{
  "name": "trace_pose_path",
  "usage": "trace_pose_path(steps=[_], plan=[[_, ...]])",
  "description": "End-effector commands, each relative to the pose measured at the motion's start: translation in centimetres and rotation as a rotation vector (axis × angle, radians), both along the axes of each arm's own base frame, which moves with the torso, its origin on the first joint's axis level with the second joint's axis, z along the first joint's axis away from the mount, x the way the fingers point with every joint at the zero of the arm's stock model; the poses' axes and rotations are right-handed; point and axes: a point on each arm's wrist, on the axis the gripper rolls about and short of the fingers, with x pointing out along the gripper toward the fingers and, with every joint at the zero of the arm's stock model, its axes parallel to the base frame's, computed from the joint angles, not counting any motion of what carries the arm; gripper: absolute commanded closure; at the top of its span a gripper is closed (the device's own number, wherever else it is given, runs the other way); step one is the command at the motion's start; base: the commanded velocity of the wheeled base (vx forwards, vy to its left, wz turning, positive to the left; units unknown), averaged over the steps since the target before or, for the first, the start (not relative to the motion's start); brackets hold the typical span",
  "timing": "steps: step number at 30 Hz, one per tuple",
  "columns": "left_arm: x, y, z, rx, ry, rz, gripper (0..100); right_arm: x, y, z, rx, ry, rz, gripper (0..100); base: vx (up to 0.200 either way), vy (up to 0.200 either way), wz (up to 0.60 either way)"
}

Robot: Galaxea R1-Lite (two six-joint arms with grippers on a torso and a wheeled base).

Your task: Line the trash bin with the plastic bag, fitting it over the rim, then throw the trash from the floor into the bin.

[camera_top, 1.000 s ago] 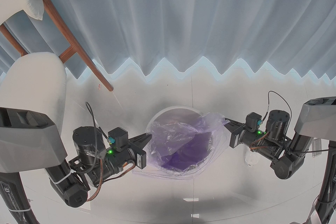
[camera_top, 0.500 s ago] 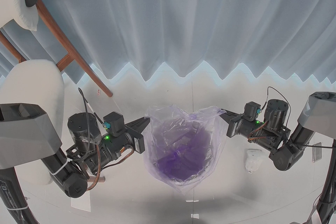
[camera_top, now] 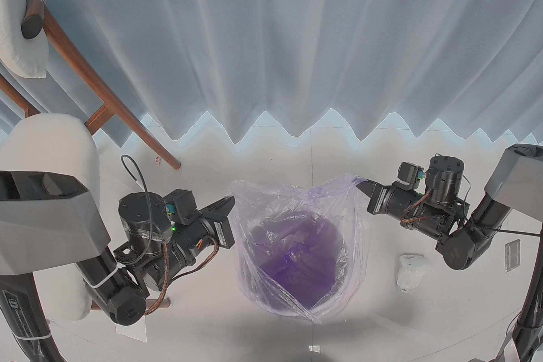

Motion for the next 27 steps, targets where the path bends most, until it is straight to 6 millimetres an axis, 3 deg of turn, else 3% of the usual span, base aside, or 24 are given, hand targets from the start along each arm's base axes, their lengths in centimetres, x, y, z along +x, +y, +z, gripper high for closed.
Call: trace_pose_path(steps=[1, 4, 14, 27], plan=[[0.3, 0.6, -1.7, 0.026, 0.047, 0.023, 100, 0.5, 0.1, -1.1, 0.004, 0.029, -0.004, 100, 0.0, 0.0, 0.0], [1.0, 1.4, -3.5, 0.051, 0.086, 0.058, 100, 1.5, 0.3, -2.1, 0.01, 0.05, -0.021, 100, 0.0, 0.0, 0.0], [1.9, 2.3, -5.7, 0.082, 0.139, 0.141, 100, 4.0, 0.8, -4.6, 0.061, 0.107, -0.113, 100, 0.0, 0.0, 0.0], [2.6, 3.4, -9.2, 0.132, 0.222, 0.213, 100, 4.1, 0.6, -8.1, 0.036, 0.206, -0.161, 100, 0.0, 0.0, 0.0]])
